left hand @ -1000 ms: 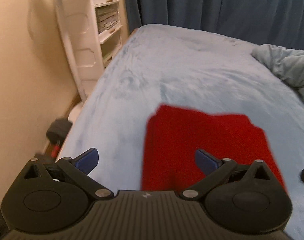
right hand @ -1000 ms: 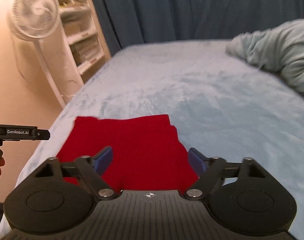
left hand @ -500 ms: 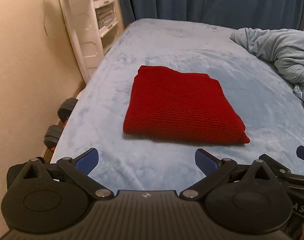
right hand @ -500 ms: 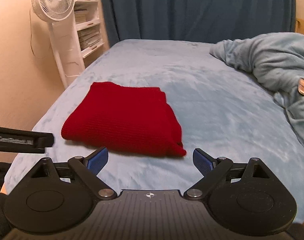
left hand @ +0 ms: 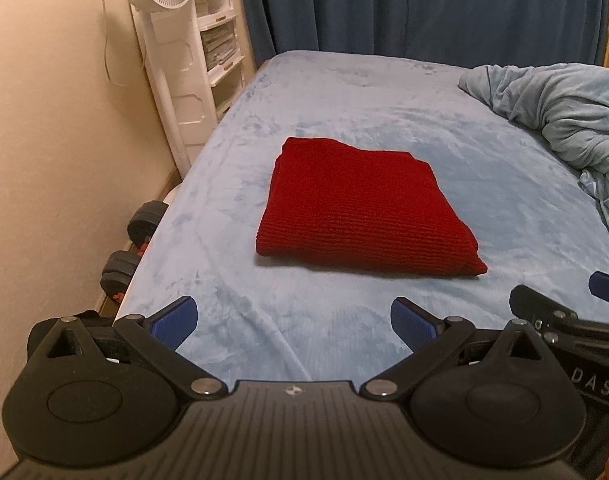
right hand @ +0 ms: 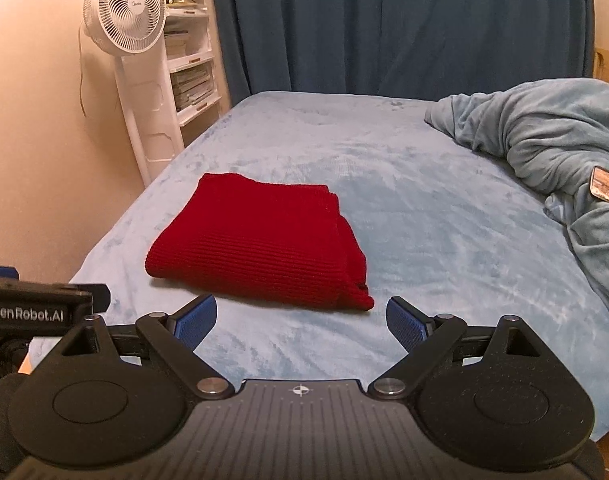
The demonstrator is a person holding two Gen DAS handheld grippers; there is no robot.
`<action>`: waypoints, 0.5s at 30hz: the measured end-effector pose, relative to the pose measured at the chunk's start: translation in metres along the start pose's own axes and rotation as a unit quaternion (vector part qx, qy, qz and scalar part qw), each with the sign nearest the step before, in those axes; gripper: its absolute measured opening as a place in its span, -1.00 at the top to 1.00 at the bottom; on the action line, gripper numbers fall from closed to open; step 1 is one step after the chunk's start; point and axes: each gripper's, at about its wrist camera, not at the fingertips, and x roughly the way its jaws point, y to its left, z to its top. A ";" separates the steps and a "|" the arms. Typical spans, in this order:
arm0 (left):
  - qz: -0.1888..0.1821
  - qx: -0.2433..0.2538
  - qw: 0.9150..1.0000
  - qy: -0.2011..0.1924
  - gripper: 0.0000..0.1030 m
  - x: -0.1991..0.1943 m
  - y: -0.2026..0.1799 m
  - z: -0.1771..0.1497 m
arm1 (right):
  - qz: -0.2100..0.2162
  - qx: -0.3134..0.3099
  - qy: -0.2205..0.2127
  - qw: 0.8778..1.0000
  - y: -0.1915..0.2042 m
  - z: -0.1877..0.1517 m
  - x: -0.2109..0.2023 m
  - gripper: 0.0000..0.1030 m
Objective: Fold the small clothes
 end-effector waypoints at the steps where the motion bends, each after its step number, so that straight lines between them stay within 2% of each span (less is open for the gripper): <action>1: 0.001 0.001 1.000 0.000 -0.99 0.000 0.000 0.000 | 0.000 0.002 0.001 1.000 0.000 0.000 -0.001 -0.79; 15: 0.000 -0.004 1.000 0.007 -0.99 -0.003 0.004 -0.005 | 0.002 -0.006 0.005 1.000 0.005 -0.002 -0.005 -0.79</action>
